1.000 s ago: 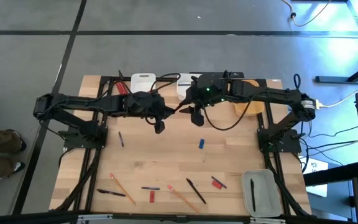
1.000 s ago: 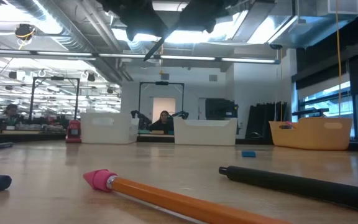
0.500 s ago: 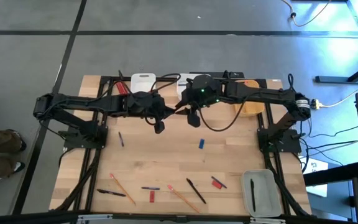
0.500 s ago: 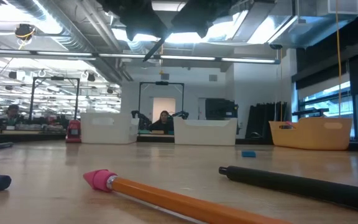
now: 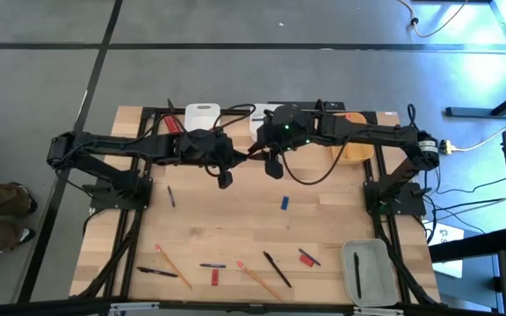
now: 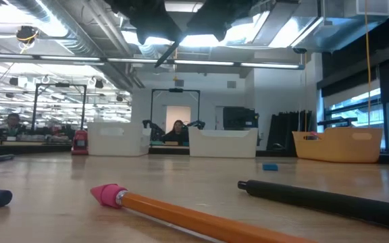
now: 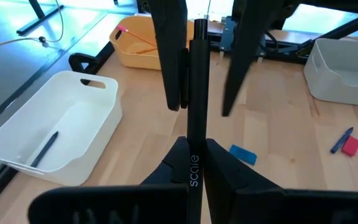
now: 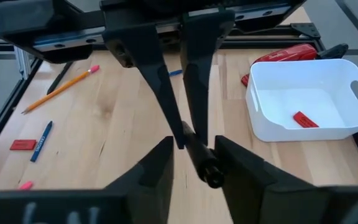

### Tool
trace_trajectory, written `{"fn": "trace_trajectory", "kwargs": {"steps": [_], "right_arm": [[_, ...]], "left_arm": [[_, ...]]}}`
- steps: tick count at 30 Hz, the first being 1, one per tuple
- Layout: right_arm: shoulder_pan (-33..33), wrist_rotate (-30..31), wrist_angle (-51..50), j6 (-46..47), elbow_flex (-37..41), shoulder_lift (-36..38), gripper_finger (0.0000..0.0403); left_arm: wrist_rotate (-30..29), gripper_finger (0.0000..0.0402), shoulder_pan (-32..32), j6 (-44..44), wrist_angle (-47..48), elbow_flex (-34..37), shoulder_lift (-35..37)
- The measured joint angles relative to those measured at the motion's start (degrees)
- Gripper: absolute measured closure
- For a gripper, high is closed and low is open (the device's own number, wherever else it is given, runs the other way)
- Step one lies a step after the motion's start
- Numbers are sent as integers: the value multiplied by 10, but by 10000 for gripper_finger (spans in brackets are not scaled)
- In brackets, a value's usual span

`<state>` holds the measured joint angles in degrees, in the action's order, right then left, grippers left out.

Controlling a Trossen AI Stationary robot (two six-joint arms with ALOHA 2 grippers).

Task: Sort crayons/erasers/pens/pencils in bins
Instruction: Put the black pen into the gray bin

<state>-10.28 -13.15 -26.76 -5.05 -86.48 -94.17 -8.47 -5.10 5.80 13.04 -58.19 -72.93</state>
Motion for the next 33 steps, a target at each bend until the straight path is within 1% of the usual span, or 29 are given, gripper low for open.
{"fn": "trace_trajectory", "kwargs": {"steps": [4, 6, 14, 19, 25, 30, 33], "right_arm": [[0, 0, 0, 0, 0, 0, 339], [0, -2, -1, -1, 0, 0, 350], [0, -2, -1, -2, 0, 0, 348], [0, 0, -1, -2, 0, 0, 345], [0, 0, 0, -2, 0, 1, 346], [0, 0, -1, -2, 0, 1, 346], [0, 3, 0, -2, 0, 1, 346]], "left_arm": [[0, 393, 0, -2, 0, 0, 0], [0, 393, 0, -3, 0, 0, 0], [0, 393, 0, -2, 0, 0, 0], [0, 383, 0, -19, 0, 0, 0], [-1, 362, 0, -32, 0, 0, 0], [-2, 335, 0, -29, -3, 0, 0], [-23, 317, 0, -17, -3, 0, 0]]}}
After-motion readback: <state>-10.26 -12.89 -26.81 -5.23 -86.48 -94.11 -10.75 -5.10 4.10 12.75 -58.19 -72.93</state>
